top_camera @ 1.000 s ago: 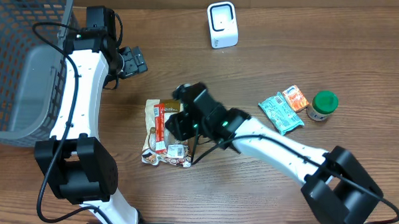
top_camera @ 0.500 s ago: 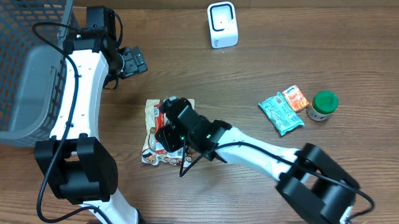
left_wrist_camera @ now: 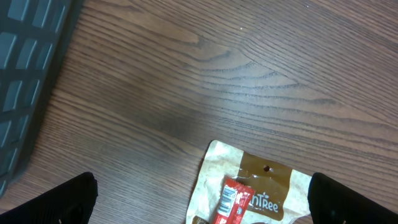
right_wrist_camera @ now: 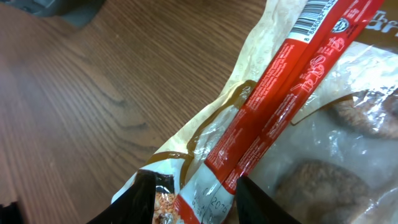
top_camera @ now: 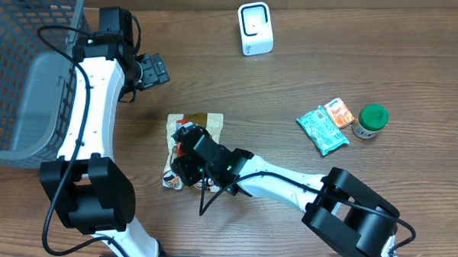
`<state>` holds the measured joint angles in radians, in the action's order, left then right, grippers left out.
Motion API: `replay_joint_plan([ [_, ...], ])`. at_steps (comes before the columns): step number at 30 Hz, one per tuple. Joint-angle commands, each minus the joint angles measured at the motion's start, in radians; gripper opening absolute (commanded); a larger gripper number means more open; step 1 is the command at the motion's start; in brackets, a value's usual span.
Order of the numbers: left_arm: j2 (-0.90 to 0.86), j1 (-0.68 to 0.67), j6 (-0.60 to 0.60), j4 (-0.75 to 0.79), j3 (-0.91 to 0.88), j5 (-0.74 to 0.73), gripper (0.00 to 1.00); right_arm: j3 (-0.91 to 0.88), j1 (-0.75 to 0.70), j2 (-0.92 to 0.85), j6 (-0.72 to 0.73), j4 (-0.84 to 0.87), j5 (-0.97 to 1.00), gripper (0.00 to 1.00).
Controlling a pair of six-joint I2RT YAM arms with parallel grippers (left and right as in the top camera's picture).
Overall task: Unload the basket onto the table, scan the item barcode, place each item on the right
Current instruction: 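Move the right gripper left onto the red stick on the snack bag, then close the right gripper on the red stick and lift it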
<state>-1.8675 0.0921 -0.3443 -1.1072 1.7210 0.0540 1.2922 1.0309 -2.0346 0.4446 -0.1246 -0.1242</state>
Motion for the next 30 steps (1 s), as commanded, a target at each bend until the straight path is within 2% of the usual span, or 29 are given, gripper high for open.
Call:
replay_joint_plan([
  [1,-0.009,-0.001,0.008,0.001,0.002,0.008,1.00,0.016,0.002,-0.027,0.000,0.019,0.064,0.43],
  [11,-0.009,-0.001,0.008,0.002,0.002,0.008,1.00,0.016,0.002,-0.038,0.061,0.041,0.154,0.43],
  [24,-0.009,-0.001,0.008,0.001,0.002,0.008,1.00,0.016,0.004,-0.081,0.087,0.041,0.148,0.42],
  [26,-0.009,-0.001,0.008,0.001,0.002,0.008,1.00,0.016,0.004,-0.081,0.087,0.041,0.148,0.35],
  [30,-0.009,-0.001,0.008,0.001,0.002,0.008,1.00,0.018,0.003,-0.073,0.087,0.045,0.145,0.13],
])
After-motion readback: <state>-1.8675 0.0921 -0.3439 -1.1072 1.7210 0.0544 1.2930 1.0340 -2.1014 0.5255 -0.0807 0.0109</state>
